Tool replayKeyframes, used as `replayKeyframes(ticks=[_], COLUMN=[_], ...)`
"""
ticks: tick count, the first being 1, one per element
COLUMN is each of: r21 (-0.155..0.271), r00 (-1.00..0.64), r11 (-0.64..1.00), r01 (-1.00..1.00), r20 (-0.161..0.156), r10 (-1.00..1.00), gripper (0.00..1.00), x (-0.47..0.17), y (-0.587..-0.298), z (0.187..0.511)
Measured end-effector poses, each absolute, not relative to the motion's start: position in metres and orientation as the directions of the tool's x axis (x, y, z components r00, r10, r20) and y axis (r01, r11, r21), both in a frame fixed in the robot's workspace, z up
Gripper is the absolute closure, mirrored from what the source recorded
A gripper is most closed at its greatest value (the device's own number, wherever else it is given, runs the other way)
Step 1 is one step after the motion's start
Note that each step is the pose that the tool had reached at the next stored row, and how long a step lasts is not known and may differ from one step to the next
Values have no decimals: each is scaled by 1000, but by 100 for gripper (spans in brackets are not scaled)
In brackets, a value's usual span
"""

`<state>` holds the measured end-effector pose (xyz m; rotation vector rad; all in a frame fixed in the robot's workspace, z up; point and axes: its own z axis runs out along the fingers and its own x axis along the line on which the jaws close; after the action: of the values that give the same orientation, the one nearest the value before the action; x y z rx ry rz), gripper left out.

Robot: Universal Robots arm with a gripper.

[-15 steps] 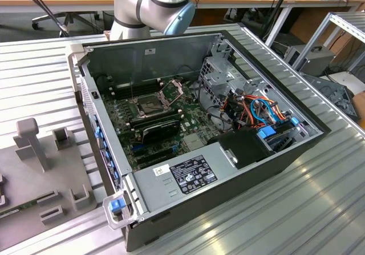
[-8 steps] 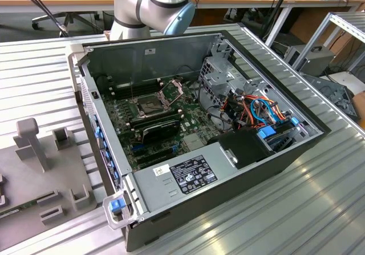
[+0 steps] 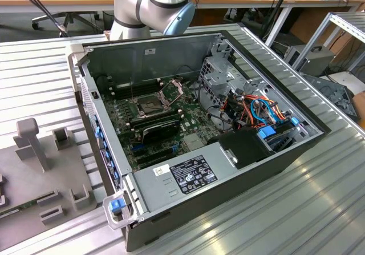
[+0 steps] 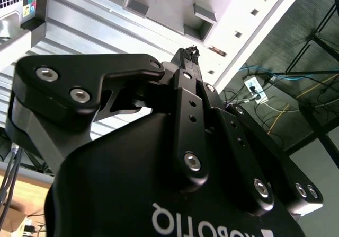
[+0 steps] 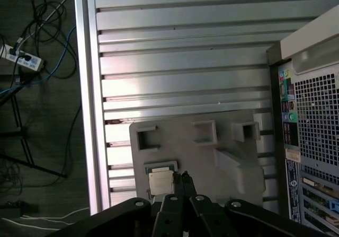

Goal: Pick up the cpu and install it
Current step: 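Reach for the cpu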

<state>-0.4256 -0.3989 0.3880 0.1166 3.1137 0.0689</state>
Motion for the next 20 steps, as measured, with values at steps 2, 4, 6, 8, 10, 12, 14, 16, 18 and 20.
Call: replayKeyframes(ticks=[2, 4, 6, 8, 10, 12, 14, 16, 18, 20], r21=[45, 45, 45, 45, 45, 45, 45, 45, 45, 45], r00=[-997, -997, -997, -997, -997, -997, -997, -997, -997, -997], r11=[996, 996, 996, 996, 996, 996, 996, 996, 996, 996], r01=[74, 74, 74, 74, 74, 74, 74, 74, 74, 74], r20=[-23, -23, -23, -23, -23, -23, -23, -23, -23, -23], r10=[75, 75, 75, 75, 75, 75, 75, 75, 75, 75], gripper=[89, 89, 89, 89, 89, 89, 89, 89, 89, 89], x=[-427, -428, -429, -431, -433, -435, -436, -437, -439, -440], y=[-399, -399, -399, -399, -399, -399, -399, -399, -399, -399], z=[388, 388, 388, 388, 388, 388, 388, 388, 388, 388])
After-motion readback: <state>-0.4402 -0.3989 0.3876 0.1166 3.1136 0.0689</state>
